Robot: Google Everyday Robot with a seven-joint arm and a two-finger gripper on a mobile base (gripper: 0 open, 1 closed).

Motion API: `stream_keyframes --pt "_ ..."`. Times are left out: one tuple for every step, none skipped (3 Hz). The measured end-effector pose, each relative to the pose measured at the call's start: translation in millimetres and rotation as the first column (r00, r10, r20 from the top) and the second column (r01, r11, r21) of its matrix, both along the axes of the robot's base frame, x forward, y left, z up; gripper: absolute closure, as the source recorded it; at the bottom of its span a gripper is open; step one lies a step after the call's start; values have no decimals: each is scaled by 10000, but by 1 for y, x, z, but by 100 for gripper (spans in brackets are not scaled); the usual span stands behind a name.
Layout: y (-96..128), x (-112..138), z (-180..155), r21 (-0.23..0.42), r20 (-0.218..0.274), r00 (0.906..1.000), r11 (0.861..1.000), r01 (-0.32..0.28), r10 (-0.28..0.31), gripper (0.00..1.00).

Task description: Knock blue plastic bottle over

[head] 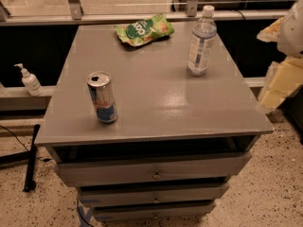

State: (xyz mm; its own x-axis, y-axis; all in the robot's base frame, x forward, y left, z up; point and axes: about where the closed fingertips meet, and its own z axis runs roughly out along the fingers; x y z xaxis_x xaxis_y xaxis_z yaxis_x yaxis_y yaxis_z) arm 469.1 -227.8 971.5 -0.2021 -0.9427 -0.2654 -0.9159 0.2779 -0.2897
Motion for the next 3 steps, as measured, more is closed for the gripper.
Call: stream_keyframes --pt "-10 48 -9 559 1077 9941 9982 -221 160 0" --pt "-10 101 -12 1545 2211 9752 9872 -392 41 0" --pt "3 140 -15 2700 3025 9529 9608 -623 -233 0"
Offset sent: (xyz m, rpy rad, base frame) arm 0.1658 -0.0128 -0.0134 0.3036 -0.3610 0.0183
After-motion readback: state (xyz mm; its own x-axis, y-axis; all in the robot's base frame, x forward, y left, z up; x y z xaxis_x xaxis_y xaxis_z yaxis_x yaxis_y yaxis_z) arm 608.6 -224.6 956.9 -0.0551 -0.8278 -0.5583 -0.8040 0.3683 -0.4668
